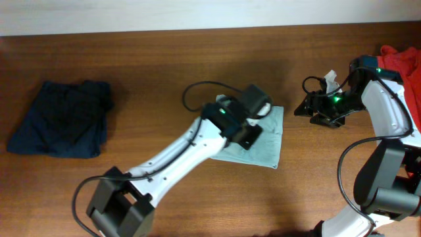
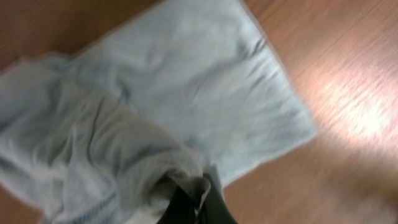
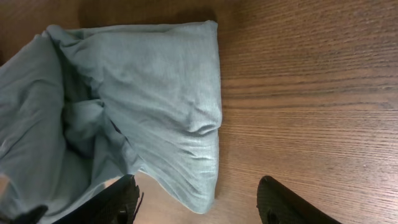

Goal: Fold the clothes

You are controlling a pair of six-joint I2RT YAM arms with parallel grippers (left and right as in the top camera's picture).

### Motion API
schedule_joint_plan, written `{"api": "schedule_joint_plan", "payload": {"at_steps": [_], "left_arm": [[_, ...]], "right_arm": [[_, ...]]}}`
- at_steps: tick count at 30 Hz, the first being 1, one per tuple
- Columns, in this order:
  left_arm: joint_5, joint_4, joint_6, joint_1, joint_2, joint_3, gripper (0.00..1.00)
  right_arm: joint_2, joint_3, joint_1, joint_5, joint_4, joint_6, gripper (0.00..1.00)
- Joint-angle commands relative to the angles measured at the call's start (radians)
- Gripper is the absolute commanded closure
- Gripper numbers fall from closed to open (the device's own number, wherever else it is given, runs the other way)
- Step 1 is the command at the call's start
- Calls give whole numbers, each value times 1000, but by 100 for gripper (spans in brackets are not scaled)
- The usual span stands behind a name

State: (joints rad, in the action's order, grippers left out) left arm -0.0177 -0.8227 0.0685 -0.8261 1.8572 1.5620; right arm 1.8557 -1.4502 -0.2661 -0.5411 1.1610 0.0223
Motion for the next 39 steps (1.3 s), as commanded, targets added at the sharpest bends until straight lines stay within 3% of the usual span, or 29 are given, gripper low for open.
{"api": "schedule_joint_plan", "payload": {"at_steps": [1,5,17,20,25,30,36,39], "left_arm": [[-77,48,-13,-41,60,19,99],[-60,83,-13,-51,161,19,87],[140,206,0,-90,181,26,87],[124,223,-1,-99,181,27,86],[-26,40,-1,-71,164,83,72],[-202,-219,-1,22,79,209,71],[-235,-368,-1,192,-82,229,64],[-234,-388,-1,283,-149,229,61]], "right_arm": [[-14,-14,5,-13,6,-4,33],[-14,-14,6,-13,6,-4,33],[-14,-14,14,-8,6,-4,32],[-14,-14,21,-5,6,-4,32],[-14,-14,47,-5,13,0,29],[-14,-14,123,-98,-44,60,30],[-14,-14,310,-89,-142,83,30],[-14,-14,426,61,-210,45,28]]}}
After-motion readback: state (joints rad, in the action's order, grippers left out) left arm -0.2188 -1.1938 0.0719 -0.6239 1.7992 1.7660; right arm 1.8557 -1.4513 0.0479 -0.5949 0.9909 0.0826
